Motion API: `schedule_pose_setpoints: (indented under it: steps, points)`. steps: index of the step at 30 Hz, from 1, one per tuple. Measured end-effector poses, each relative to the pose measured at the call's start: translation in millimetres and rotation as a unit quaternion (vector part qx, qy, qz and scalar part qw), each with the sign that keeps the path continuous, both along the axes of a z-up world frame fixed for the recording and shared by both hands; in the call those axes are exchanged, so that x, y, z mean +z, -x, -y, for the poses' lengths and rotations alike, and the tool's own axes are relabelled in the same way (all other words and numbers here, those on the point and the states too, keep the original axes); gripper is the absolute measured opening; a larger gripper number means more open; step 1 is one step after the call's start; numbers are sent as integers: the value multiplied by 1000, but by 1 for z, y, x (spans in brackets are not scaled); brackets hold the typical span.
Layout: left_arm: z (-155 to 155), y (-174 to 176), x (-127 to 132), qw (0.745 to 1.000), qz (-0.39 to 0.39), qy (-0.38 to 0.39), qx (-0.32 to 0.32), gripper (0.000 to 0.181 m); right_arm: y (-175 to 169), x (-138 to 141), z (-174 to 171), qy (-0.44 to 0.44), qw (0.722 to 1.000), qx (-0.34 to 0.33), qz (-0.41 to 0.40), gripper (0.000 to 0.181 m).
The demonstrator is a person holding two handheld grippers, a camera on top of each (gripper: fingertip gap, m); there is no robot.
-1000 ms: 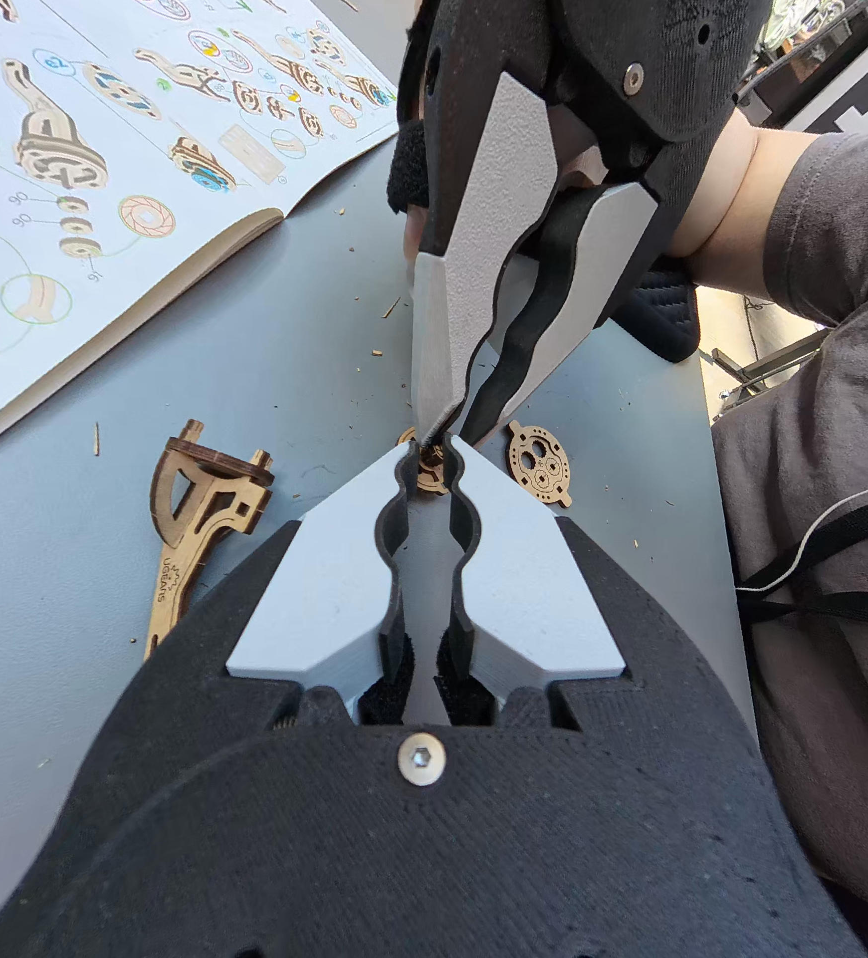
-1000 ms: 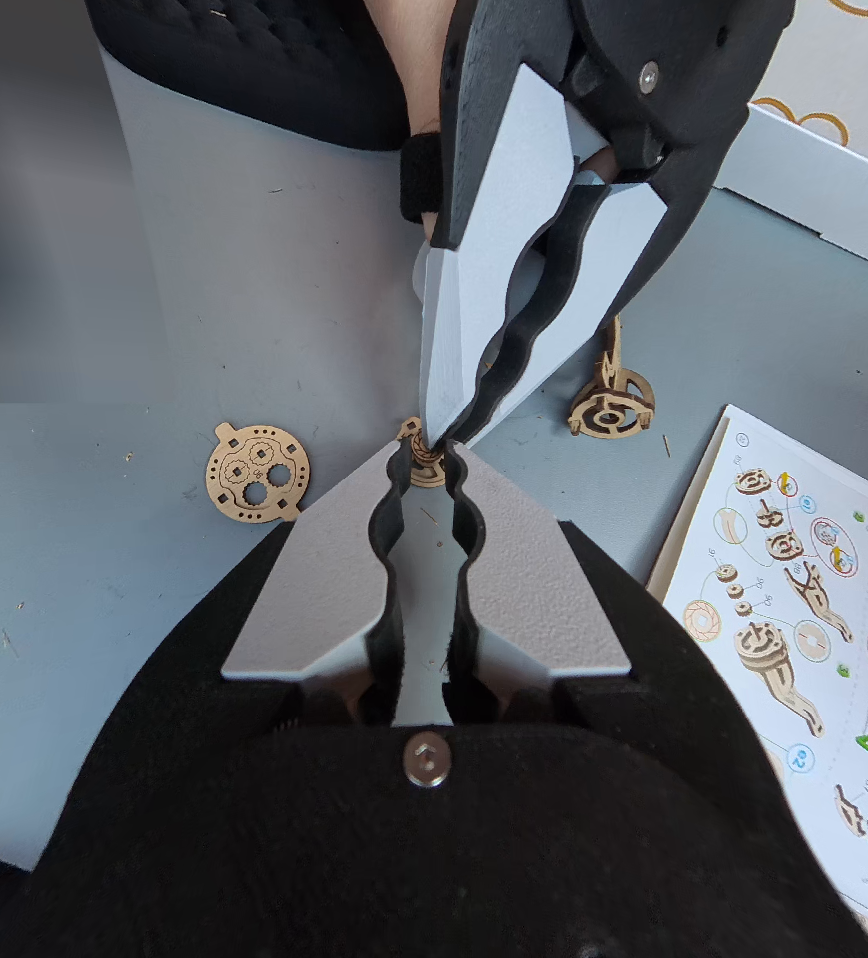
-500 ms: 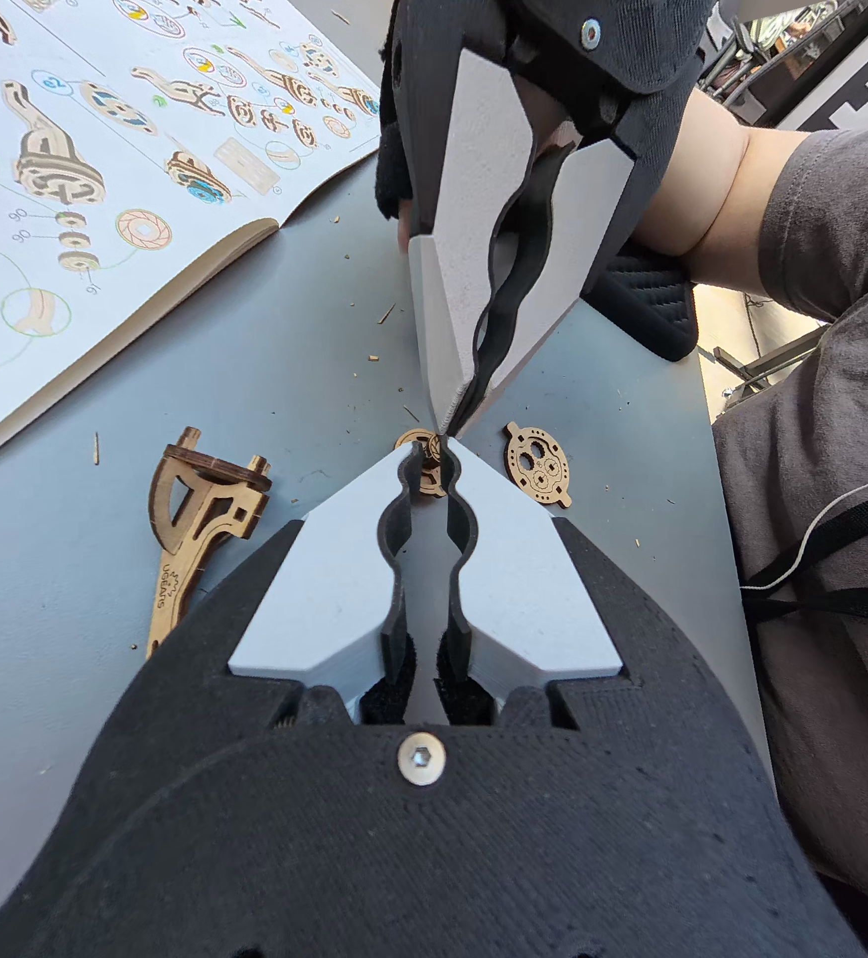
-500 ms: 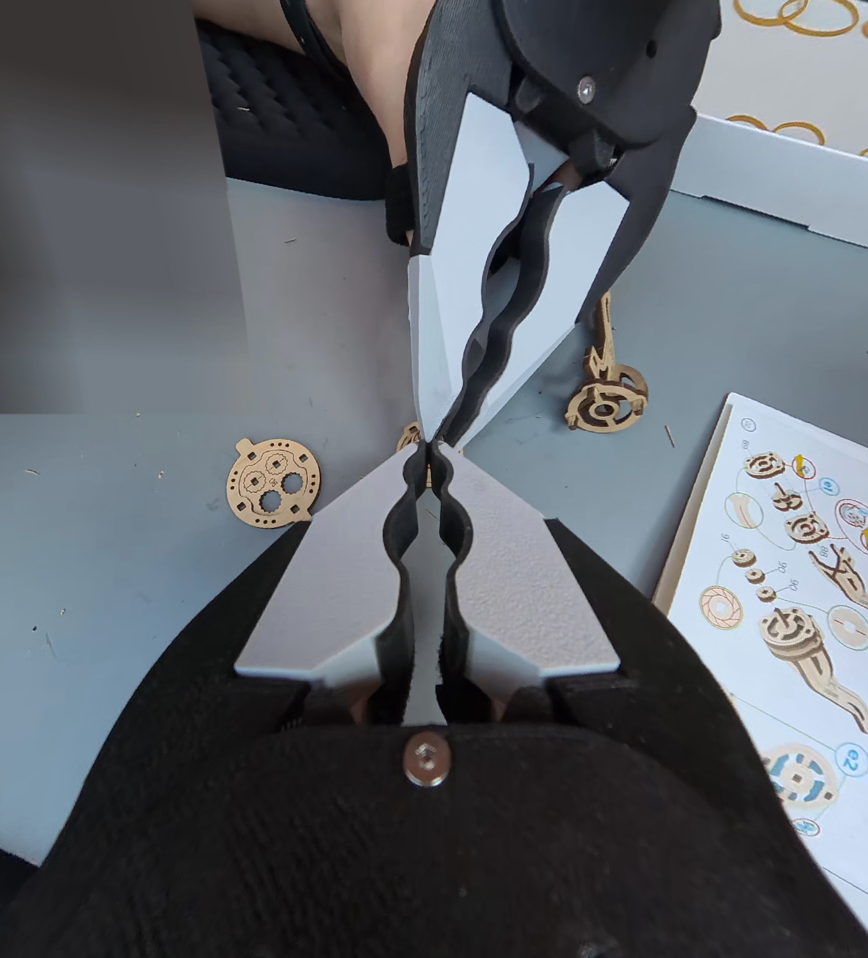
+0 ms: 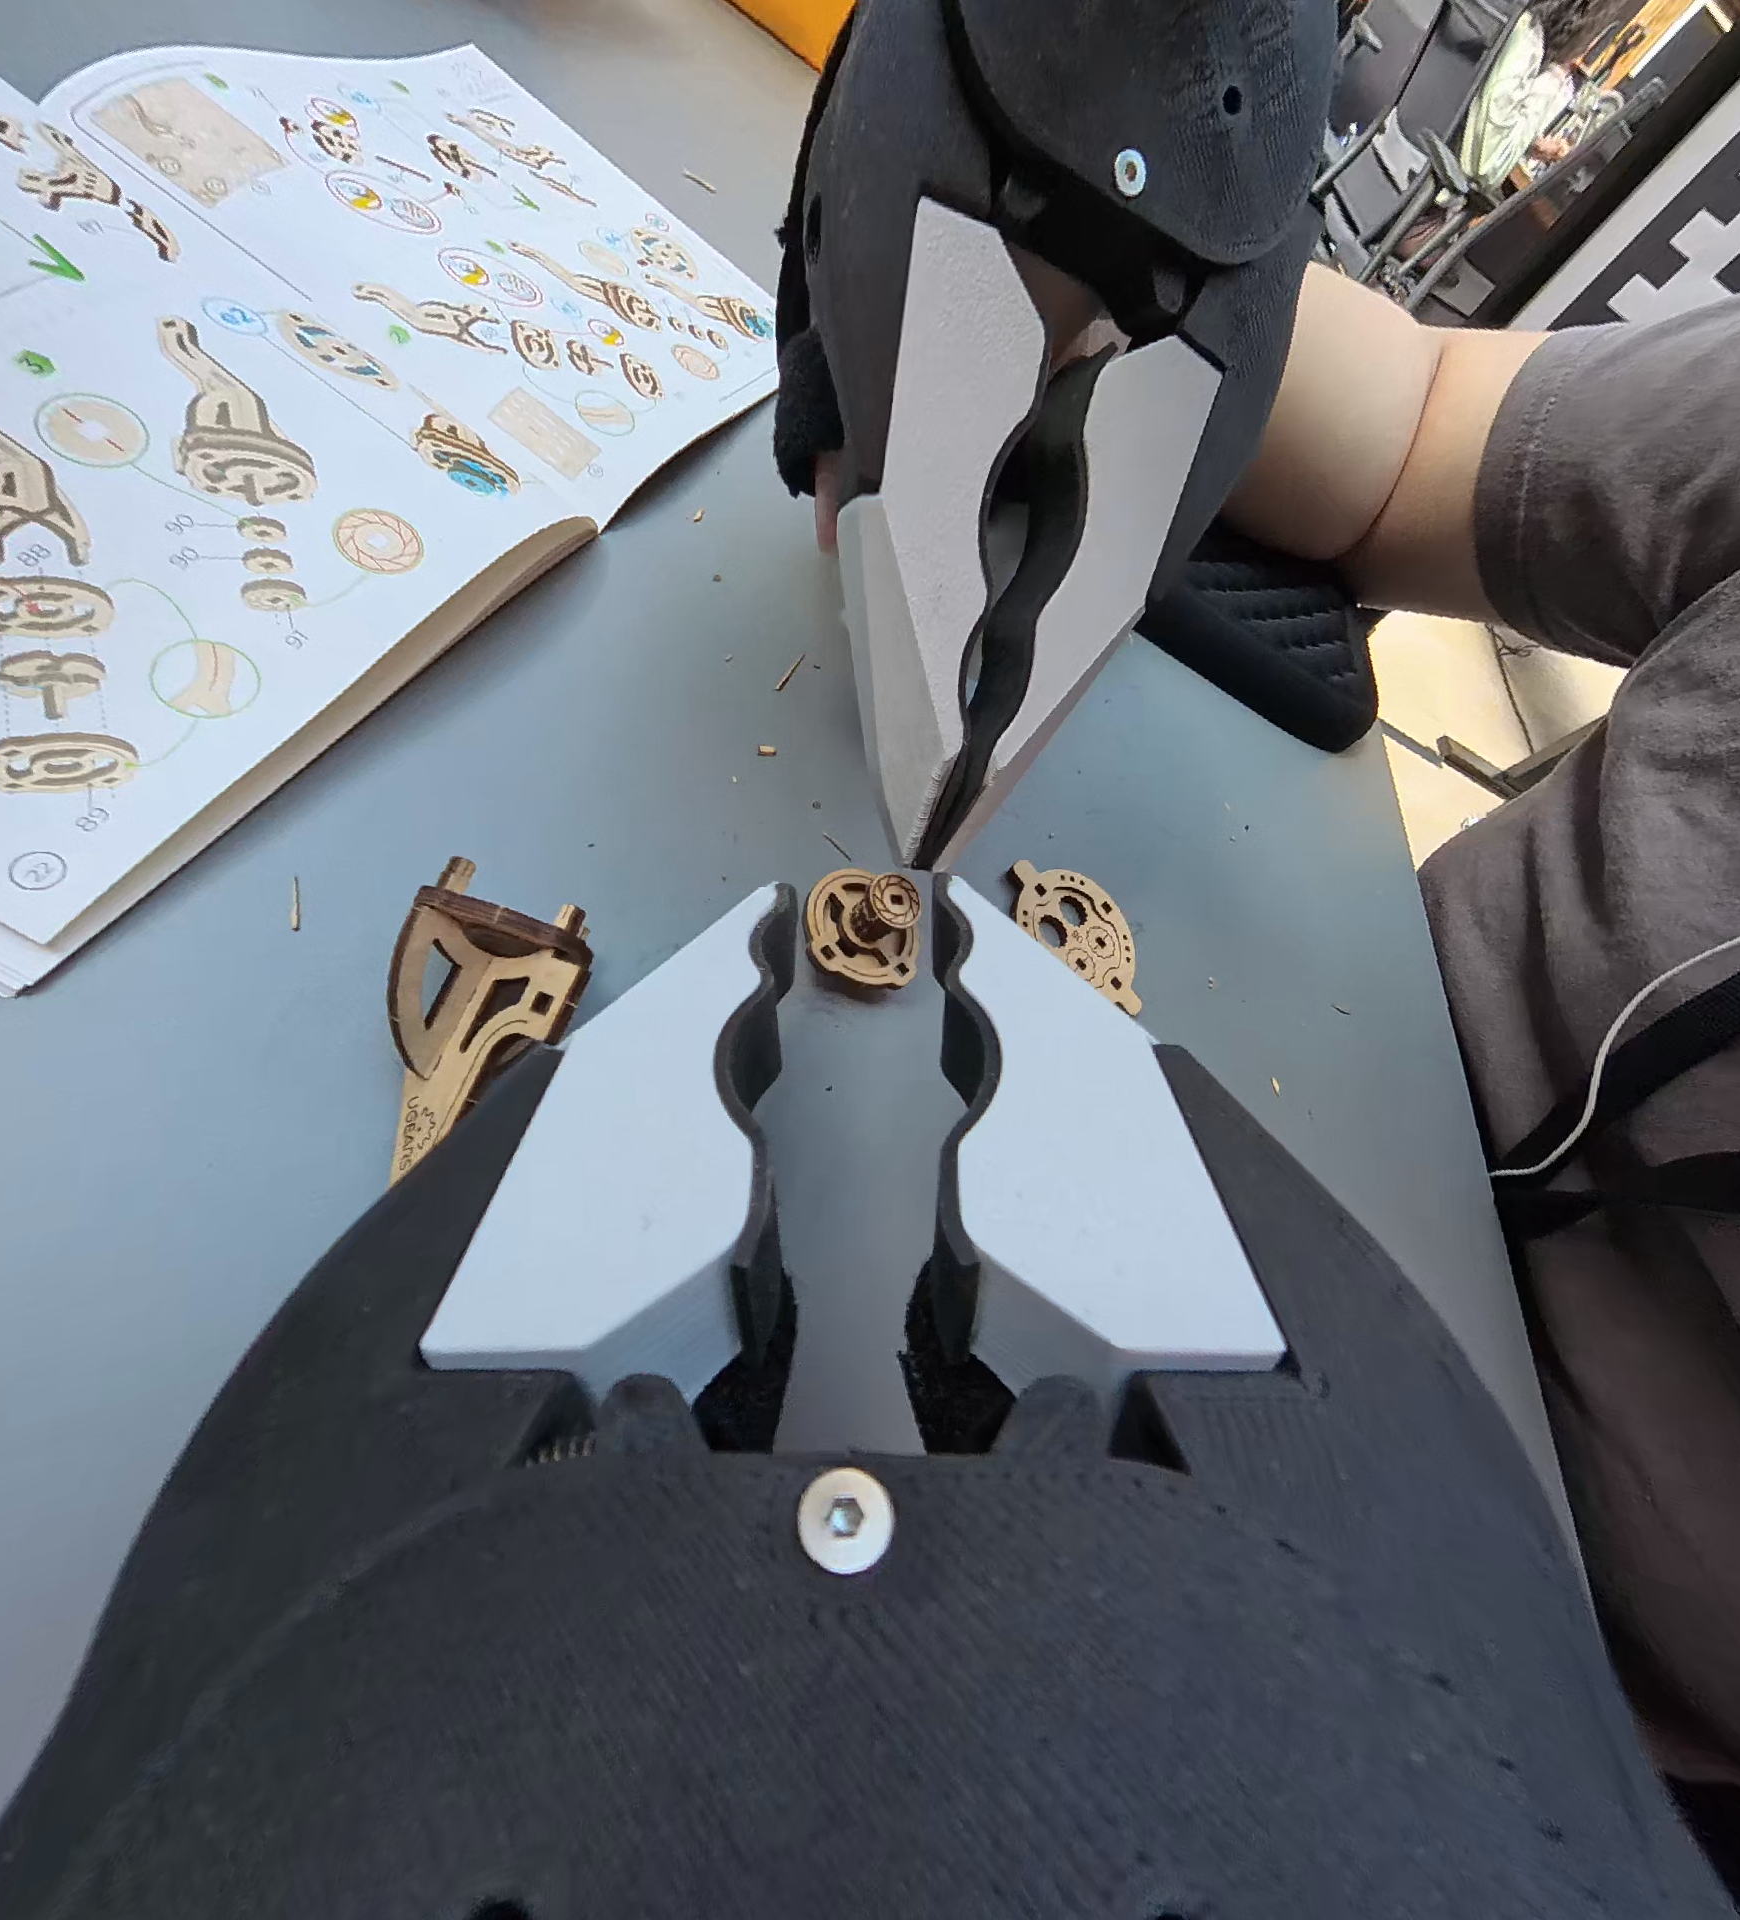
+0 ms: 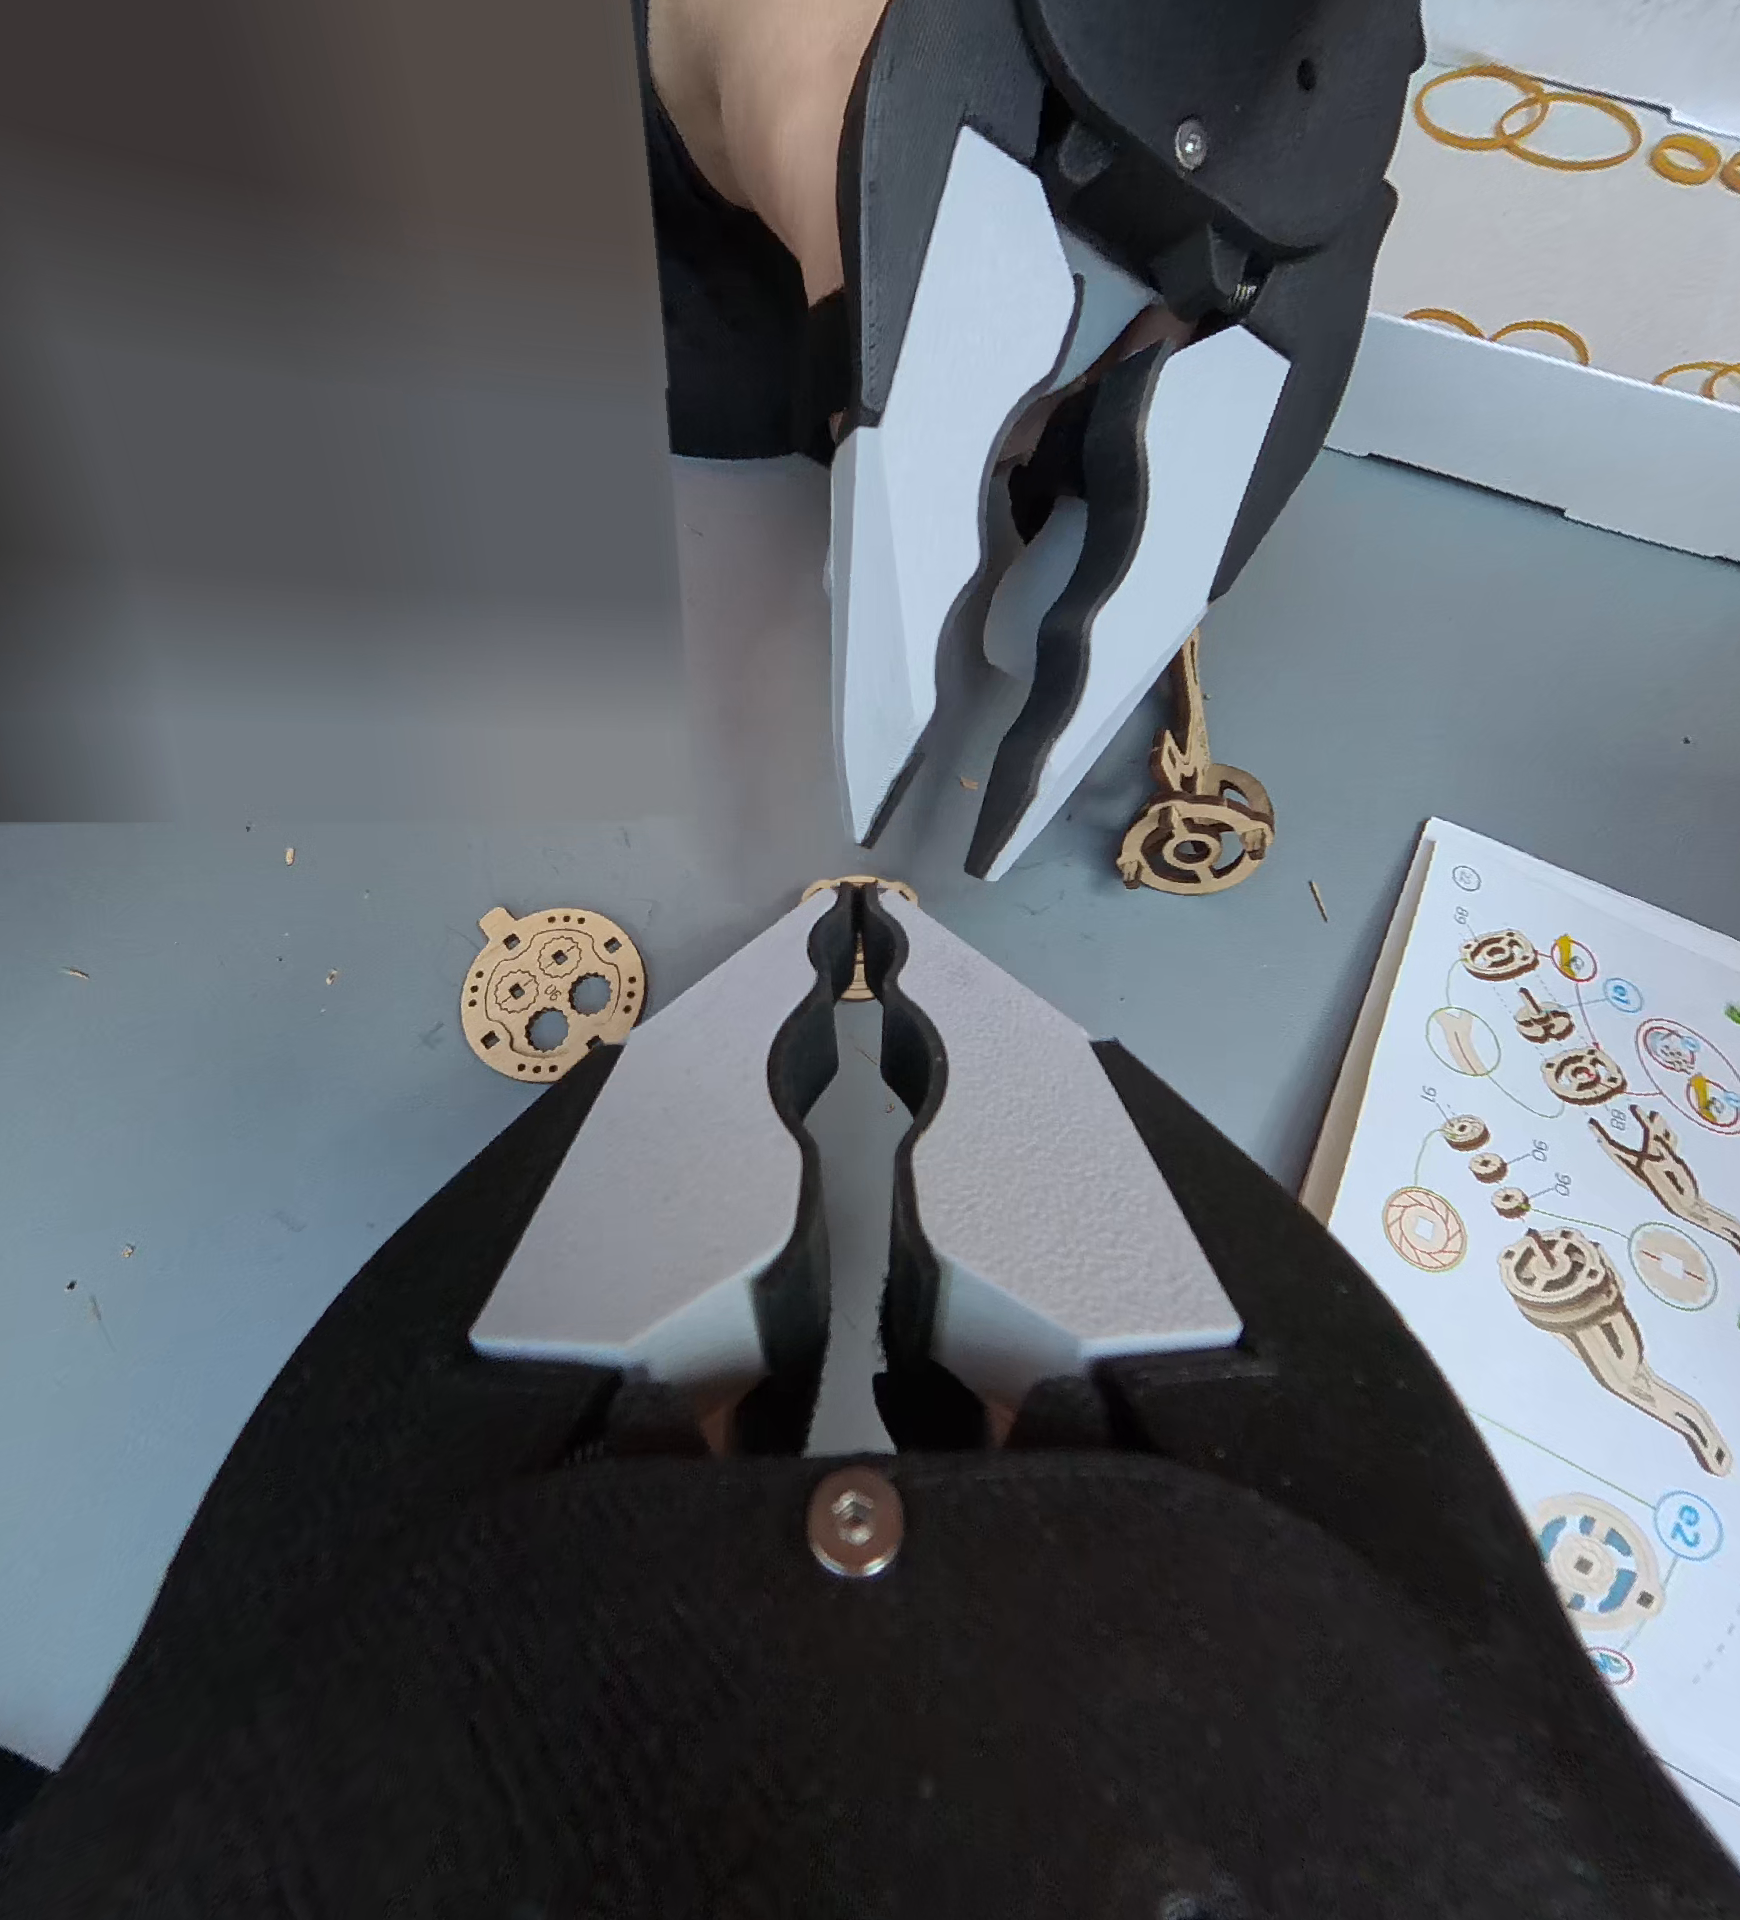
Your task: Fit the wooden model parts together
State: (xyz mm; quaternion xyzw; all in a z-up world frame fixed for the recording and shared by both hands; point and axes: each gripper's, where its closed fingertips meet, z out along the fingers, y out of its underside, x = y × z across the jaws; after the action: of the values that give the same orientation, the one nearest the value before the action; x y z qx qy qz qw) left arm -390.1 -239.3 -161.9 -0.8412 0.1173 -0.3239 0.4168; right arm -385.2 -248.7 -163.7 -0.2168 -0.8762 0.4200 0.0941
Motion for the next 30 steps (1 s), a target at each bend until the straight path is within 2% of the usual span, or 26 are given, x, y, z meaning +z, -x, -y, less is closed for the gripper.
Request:
schedule_pose_setpoints:
  steps: [5,9,12,15,19,21,25,27,30]
  points:
    - [4,-9,-9,996,-79,-18,-25,38,-2,-4,3,-9,1000,7,-2,0]
    - [-1,-17,-11,988,-143,-48,-29,33,-3,-1,5,-7,1000,14,-15,0]
    - [-2,-18,-12,983,-168,-61,-34,25,-1,-11,1,-33,999,9,-12,0]
    - [-2,-18,-15,982,-176,-60,-36,18,-1,-11,2,-31,999,11,-9,0]
    - [-2,-15,-15,980,-185,-64,-34,24,0,-9,0,-31,999,7,-13,0]
    - [1,-5,-7,980,-185,-74,-18,24,0,-6,-3,-28,999,2,-17,0]
    - [16,7,8,990,-124,-67,-4,22,3,-5,-10,-19,999,-11,-28,0]
    - [18,15,13,991,-118,-65,8,21,9,-1,-8,-4,999,-20,-42,1]
    - [16,27,26,988,-117,-92,33,18,16,4,3,20,998,-48,-44,12]
